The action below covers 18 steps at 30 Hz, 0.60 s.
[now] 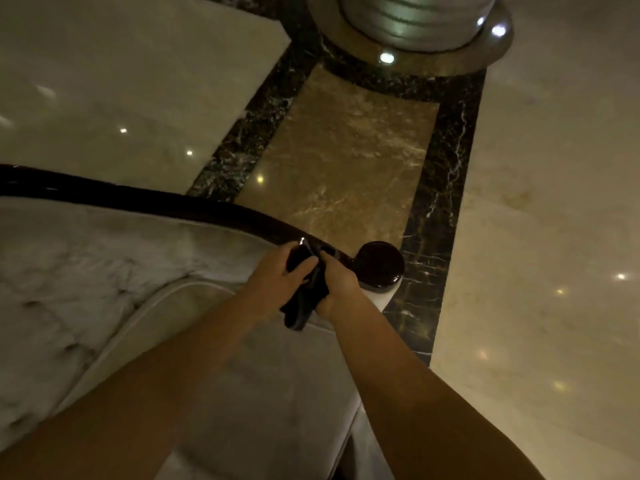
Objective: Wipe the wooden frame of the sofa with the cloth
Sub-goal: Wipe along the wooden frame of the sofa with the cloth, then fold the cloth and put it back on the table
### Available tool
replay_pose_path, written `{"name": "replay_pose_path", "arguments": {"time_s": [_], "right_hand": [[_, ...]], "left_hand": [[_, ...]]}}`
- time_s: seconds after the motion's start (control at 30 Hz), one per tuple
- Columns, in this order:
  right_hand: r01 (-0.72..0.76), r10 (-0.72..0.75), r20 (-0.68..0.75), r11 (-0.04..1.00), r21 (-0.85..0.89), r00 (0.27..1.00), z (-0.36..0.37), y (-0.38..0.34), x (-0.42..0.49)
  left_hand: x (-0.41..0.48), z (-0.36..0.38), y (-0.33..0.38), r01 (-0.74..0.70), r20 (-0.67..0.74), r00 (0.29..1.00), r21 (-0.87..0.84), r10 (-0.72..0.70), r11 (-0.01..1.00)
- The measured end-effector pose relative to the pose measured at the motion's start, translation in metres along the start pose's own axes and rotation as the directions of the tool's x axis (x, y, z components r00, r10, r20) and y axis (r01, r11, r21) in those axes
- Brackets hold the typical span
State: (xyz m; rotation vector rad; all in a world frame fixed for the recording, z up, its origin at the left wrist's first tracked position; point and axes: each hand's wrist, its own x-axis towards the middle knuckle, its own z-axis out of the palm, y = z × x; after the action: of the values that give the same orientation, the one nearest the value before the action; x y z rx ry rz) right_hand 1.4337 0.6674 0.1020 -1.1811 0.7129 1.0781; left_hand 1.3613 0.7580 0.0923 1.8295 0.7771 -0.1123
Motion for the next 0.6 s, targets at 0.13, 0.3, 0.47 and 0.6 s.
{"name": "replay_pose_path", "arguments": {"time_s": [0.13, 0.3, 0.47, 0.6], "right_hand": [[-0.071, 0.079, 0.251, 0.997, -0.040, 0.965, 0.019, 0.038, -0.061], [-0.031, 0.152, 0.380, 0.951, -0.306, 0.913, 0.002, 0.100, -0.119], [0.311, 0.102, 0.491, 0.659, -0.685, 0.865, -0.039, 0.177, -0.188], [0.364, 0.208, 0.541, 0.543, -0.757, 0.815, -0.088, 0.249, -0.247]], "left_hand": [[-0.074, -0.007, -0.008, 0.320, 0.126, 0.925, -0.768, -0.358, 0.555], [-0.183, -0.030, -0.041, 0.306, 0.016, 0.883, -0.777, -0.469, 0.550], [-0.324, -0.016, -0.078, 0.169, -0.181, 0.815, -0.834, -0.550, 0.525], [-0.453, 0.036, -0.094, 0.087, -0.170, 0.788, -0.920, -0.592, 0.381]]}}
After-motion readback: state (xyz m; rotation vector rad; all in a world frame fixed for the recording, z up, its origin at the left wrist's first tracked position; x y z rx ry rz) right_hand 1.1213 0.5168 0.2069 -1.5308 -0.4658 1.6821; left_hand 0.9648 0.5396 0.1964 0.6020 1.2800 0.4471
